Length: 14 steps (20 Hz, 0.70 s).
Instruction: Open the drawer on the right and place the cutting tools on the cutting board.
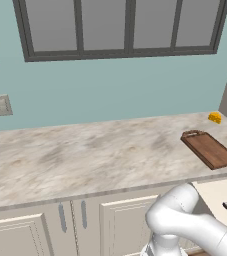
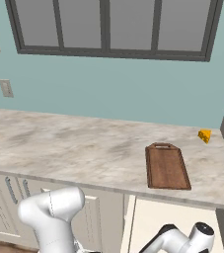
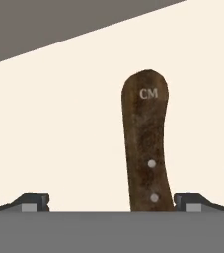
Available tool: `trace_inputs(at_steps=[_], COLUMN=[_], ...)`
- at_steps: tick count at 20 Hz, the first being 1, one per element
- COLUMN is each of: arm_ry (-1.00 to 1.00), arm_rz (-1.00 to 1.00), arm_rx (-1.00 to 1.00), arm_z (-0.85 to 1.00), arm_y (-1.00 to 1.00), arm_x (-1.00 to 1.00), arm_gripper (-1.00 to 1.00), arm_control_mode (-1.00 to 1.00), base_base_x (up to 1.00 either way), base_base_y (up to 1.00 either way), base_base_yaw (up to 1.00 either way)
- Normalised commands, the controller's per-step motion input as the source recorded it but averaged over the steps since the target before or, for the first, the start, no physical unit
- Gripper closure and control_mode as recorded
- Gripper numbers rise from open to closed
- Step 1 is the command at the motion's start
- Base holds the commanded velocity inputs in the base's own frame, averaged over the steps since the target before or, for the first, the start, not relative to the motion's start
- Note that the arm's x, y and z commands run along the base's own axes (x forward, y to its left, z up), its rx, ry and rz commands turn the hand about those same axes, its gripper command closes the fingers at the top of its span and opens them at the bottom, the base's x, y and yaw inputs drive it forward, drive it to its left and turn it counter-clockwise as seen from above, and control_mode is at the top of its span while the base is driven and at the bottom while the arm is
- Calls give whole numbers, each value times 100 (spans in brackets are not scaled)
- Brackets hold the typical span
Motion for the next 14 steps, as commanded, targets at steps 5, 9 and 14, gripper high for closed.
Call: trace_inputs(at_steps=[5,9,14], arm_ry=[0,0,0], arm_rz=[0,0,0], arm_rx=[0,0,0], arm_z=[0,0,0], arm_y=[10,8,5], arm_x=[0,0,0], arm_gripper=[-100,-100,-100], arm_control_mode=[-100,-100,-100], base_base_x=[0,0,0], base_base_y=[0,0,0], base_base_yaw=[0,0,0])
